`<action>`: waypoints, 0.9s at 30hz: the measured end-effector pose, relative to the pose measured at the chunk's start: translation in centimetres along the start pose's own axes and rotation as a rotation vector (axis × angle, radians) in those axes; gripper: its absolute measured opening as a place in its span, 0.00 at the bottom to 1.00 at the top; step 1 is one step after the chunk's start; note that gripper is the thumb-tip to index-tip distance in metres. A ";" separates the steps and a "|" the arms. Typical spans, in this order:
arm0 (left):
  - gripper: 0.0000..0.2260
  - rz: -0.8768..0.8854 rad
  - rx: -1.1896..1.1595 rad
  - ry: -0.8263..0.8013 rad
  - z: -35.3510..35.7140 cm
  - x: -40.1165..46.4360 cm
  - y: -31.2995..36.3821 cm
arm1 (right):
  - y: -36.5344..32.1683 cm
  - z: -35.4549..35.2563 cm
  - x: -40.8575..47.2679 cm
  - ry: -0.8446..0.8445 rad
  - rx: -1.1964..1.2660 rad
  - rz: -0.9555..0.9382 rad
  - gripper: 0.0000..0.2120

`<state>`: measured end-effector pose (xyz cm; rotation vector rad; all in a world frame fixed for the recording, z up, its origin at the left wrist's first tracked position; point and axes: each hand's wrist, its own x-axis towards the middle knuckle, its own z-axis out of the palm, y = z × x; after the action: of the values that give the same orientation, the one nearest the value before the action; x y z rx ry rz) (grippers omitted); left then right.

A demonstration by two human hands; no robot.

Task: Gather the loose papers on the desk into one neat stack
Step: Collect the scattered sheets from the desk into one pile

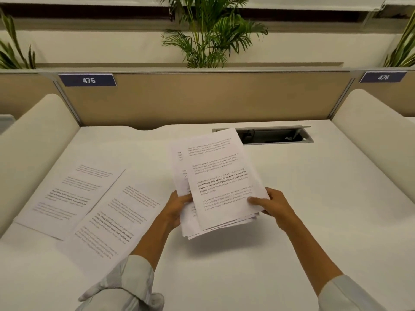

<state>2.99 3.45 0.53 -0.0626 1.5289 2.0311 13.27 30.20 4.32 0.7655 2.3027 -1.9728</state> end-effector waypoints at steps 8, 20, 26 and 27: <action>0.13 -0.003 0.058 -0.047 -0.9 -2.1 0.4 | -1.1 -1.5 2.4 -0.407 0.445 0.225 0.22; 0.24 -0.008 0.143 0.246 -4.5 -3.2 0.5 | 0.5 8.7 2.4 -0.488 0.172 0.013 0.17; 0.09 0.152 0.442 0.684 -11.1 -4.5 1.2 | 1.7 9.3 2.7 -0.213 0.149 0.054 0.16; 0.10 0.166 0.664 0.781 -13.0 -4.7 1.5 | 1.9 9.3 2.7 -0.188 0.167 0.064 0.17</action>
<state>2.24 -10.39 -0.82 -0.5256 2.6985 1.5669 8.84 22.64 -0.19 0.6231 2.0065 -2.1273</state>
